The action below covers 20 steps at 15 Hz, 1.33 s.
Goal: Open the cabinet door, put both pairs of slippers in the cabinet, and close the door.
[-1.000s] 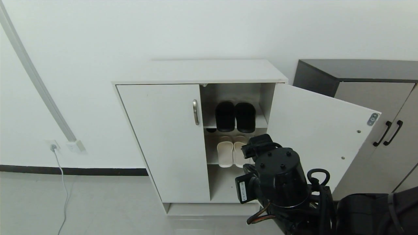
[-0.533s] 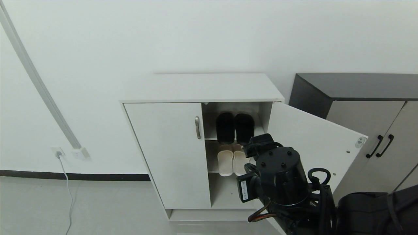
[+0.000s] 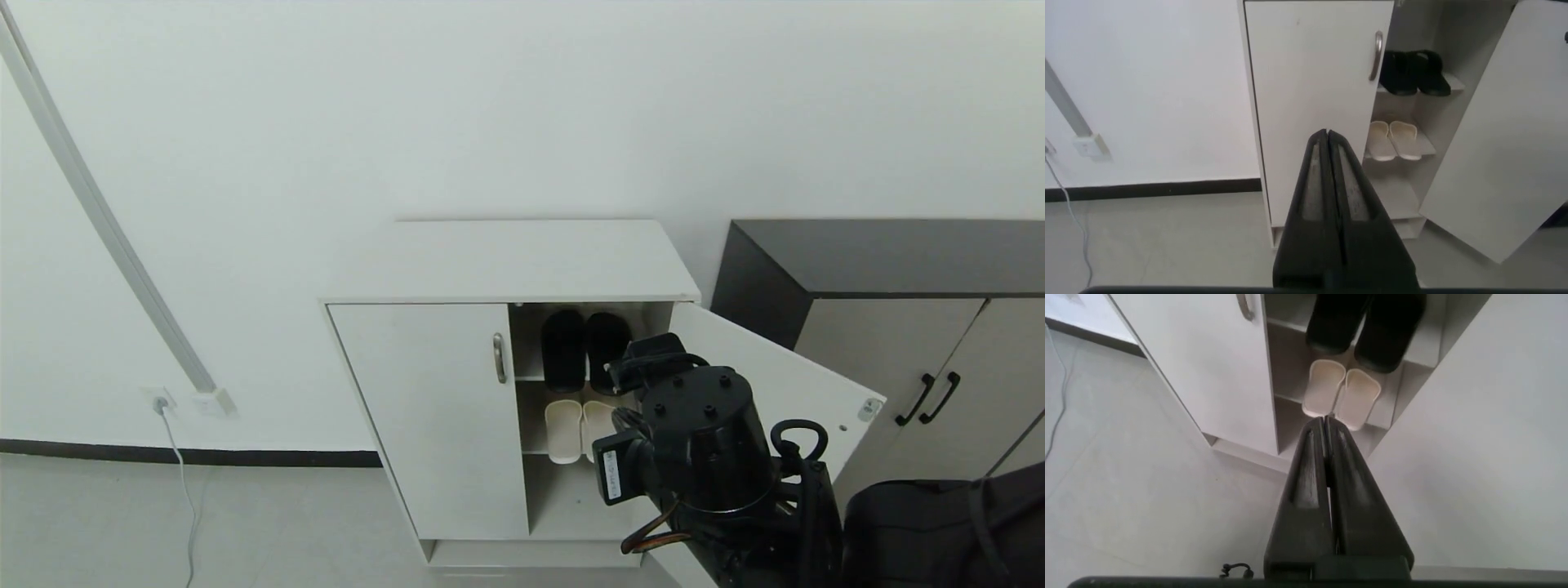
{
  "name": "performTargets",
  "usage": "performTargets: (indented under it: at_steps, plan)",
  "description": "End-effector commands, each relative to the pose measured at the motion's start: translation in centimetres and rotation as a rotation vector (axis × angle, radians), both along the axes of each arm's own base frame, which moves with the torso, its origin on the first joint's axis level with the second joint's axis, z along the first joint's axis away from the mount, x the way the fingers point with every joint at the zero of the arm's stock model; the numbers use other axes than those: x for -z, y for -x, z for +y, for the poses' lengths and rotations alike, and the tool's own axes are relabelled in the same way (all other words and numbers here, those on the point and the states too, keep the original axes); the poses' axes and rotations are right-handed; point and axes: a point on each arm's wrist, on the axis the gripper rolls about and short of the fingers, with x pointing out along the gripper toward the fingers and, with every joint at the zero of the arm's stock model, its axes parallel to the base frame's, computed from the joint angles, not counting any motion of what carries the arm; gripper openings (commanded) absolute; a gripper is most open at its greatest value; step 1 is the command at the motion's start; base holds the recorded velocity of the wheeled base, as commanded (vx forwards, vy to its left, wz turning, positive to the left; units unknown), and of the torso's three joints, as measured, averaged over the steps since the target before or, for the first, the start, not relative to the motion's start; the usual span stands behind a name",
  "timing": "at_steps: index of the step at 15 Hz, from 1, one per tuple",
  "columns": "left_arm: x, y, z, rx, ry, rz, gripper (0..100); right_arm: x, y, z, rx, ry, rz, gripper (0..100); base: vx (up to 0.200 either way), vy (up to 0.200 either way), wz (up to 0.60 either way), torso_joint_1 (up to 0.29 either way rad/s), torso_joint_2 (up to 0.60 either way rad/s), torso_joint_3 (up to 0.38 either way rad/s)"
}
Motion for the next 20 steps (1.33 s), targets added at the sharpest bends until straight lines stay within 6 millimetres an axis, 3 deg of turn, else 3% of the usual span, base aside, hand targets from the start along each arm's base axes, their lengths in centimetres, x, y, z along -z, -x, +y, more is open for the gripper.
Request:
performTargets:
  at_steps: [1, 14, 20]
  plan:
    - [0.0, 0.0, 0.0, 0.001, 0.0, 0.001, 0, -0.1, 0.0, -0.2, 0.003, -0.004, -0.002, 0, 0.0, 0.0, 0.0, 0.246, -0.57, -0.325]
    - [0.0, 0.0, 0.0, 0.001, 0.0, 0.0, 0, -0.6, -0.3, -1.5, 0.019, 0.008, -0.011, 0, 0.0, 0.0, 0.0, 0.218, -0.48, -0.265]
    - [0.0, 0.0, 0.0, 0.001, 0.0, 0.001, 0, 0.2, 0.2, -1.5, -0.005, 0.064, -0.005, 0, 0.0, 0.0, 0.0, 0.012, -0.03, -0.013]
